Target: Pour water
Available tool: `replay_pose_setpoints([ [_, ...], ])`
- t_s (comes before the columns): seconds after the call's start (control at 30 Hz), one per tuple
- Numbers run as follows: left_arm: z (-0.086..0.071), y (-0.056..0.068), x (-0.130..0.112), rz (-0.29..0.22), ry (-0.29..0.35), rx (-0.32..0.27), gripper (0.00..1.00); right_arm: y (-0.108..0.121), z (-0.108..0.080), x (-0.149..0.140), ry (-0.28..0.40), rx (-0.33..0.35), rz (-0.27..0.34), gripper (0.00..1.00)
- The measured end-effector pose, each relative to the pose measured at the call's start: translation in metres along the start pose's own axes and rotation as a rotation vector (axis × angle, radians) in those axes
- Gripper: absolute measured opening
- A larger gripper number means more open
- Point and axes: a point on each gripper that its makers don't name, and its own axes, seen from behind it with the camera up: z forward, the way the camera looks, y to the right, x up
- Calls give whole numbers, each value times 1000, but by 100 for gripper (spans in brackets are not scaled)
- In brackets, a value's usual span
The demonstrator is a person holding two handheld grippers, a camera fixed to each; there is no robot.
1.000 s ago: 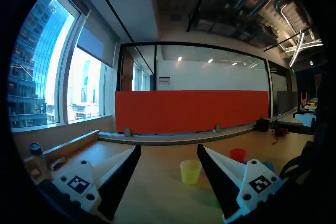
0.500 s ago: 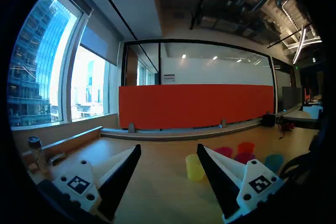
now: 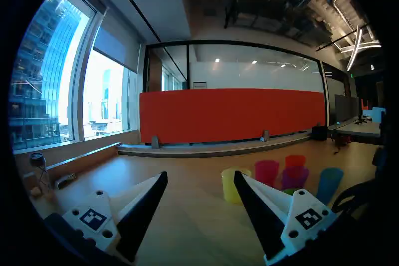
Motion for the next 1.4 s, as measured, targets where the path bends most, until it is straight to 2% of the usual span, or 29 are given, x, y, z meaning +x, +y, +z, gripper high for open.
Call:
replay_pose_setpoints([
  [0.5, -2, -8, -13, -16, -3, 1, 99, 1, -6, 5, 4, -5, 5, 99],
  [0.77, -2, -9, -18, -31, -14, -3, 99, 1, -6, 1, -4, -9, 4, 99],
  [1.4, -2, -6, -18, -27, -22, -7, 99, 2, -5, 0, -2, -9, -5, 99],
])
